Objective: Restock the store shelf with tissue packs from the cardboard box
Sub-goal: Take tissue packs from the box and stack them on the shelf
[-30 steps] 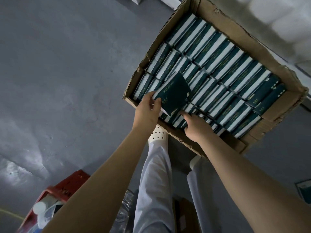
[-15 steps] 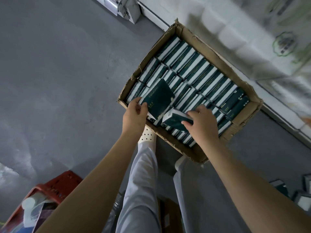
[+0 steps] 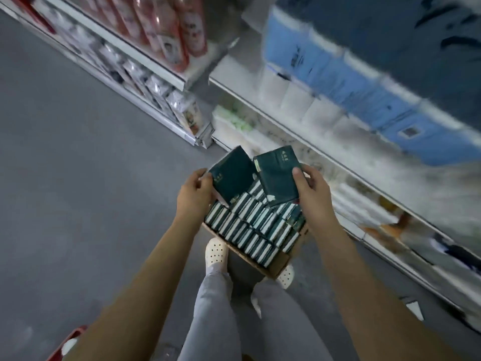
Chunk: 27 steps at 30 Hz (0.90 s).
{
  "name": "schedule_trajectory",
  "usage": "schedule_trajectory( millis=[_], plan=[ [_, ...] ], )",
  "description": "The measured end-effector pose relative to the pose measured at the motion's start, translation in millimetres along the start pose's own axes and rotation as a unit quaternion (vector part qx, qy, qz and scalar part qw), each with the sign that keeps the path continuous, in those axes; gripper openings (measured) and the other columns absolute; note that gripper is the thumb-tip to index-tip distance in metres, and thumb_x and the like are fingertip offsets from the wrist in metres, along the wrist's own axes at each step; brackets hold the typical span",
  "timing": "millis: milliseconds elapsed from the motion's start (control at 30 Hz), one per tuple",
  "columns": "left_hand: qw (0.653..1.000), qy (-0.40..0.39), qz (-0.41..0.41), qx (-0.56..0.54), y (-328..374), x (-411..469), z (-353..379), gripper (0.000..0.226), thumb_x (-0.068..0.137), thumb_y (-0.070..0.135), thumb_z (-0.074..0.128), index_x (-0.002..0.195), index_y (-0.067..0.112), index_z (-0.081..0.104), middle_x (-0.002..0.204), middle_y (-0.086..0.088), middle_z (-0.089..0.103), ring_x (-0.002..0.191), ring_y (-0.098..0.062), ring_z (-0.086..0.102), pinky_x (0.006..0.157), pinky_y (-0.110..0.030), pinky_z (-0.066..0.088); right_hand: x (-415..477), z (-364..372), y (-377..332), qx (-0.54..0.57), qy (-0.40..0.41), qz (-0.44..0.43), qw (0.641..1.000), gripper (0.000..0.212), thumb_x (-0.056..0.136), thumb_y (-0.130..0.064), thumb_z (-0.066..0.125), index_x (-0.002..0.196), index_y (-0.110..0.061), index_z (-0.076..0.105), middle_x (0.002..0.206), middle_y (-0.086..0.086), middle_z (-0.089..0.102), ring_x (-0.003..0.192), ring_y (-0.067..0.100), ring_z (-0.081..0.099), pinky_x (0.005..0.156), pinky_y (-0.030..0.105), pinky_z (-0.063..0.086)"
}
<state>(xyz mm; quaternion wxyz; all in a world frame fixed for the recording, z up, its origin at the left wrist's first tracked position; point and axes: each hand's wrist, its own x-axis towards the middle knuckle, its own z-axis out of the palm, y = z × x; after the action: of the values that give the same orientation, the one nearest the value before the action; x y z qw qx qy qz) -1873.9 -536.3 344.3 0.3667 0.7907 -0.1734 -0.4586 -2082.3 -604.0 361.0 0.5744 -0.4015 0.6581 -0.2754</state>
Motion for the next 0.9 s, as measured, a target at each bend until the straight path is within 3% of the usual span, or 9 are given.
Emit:
schedule_trajectory(
  millis=[100,200,333,400,533,767,900],
  plan=[
    [0.999,-0.012,0.038,-0.033,59.6,-31.7,-22.7,0.027,0.103,0.022,0.038,0.111,0.018,0.063,0.084,-0.006,0.065,0.062,-0.011,0.060,0.069,-0.033,0.054,-40.7,-13.0,-54.9,0.042,0.010,-0.013,0.999,0.026,0.099,-0.035,0.054,0.122,-0.023,0.057,0.101,-0.001,0.069,0.084,0.014,0.069,0.067,0.030,0.057],
    [0.994,-0.033,0.086,-0.056,113.1,-57.1,-42.8,0.029,0.104,0.022,0.038,0.117,0.018,0.063,0.083,-0.005,0.059,0.067,-0.015,0.053,0.066,-0.029,0.049,-68.8,-26.8,-105.8,0.062,-0.012,-0.021,0.998,0.027,0.096,-0.033,0.059,0.121,-0.022,0.056,0.105,0.004,0.070,0.077,0.011,0.071,0.056,0.025,0.054],
    [0.979,-0.092,0.168,-0.065,165.5,-85.7,-57.8,0.028,0.104,0.018,0.037,0.108,0.026,0.063,0.079,-0.007,0.054,0.063,-0.016,0.048,0.065,-0.033,0.045,-88.8,-45.4,-165.5,0.041,-0.050,-0.047,0.997,0.018,0.096,-0.025,0.060,0.112,-0.028,0.052,0.109,0.009,0.068,0.093,0.024,0.069,0.081,0.041,0.055],
    [0.970,-0.113,0.200,-0.077,187.9,-94.9,-62.1,0.029,0.104,0.017,0.035,0.107,0.027,0.063,0.086,-0.008,0.058,0.067,-0.020,0.050,0.060,-0.030,0.044,-97.4,-55.7,-191.8,0.056,-0.055,-0.067,0.995,0.022,0.096,-0.017,0.058,0.115,-0.026,0.052,0.109,0.009,0.068,0.094,0.024,0.069,0.086,0.042,0.055],
    [0.946,-0.149,0.263,-0.115,229.2,-112.9,-64.5,0.031,0.105,0.014,0.033,0.108,0.028,0.061,0.096,-0.005,0.063,0.069,-0.016,0.056,0.053,-0.022,0.045,-117.9,-74.0,-233.8,0.108,-0.031,-0.115,0.987,0.023,0.095,-0.010,0.058,0.116,-0.014,0.051,0.106,0.006,0.066,0.087,0.017,0.067,0.078,0.032,0.052],
    [0.905,-0.220,0.322,-0.170,292.2,-132.0,-58.4,0.047,0.103,0.011,0.033,0.083,0.033,0.068,0.087,-0.005,0.060,0.067,-0.015,0.051,0.059,-0.029,0.039,-149.6,-99.6,-278.7,0.108,0.046,-0.202,0.972,0.020,0.093,-0.017,0.063,0.113,-0.017,0.059,0.112,0.007,0.068,0.095,0.023,0.068,0.082,0.042,0.055],
    [0.877,-0.238,0.395,-0.134,312.7,-141.9,-55.7,0.023,0.097,0.016,0.056,0.084,0.032,0.065,0.088,0.007,0.063,0.074,-0.012,0.054,0.063,-0.027,0.045,-165.8,-110.6,-290.2,0.096,0.087,-0.250,0.960,0.023,0.092,-0.023,0.066,0.113,-0.028,0.060,0.111,-0.002,0.067,0.091,0.014,0.064,0.068,0.029,0.049]
  ],
)
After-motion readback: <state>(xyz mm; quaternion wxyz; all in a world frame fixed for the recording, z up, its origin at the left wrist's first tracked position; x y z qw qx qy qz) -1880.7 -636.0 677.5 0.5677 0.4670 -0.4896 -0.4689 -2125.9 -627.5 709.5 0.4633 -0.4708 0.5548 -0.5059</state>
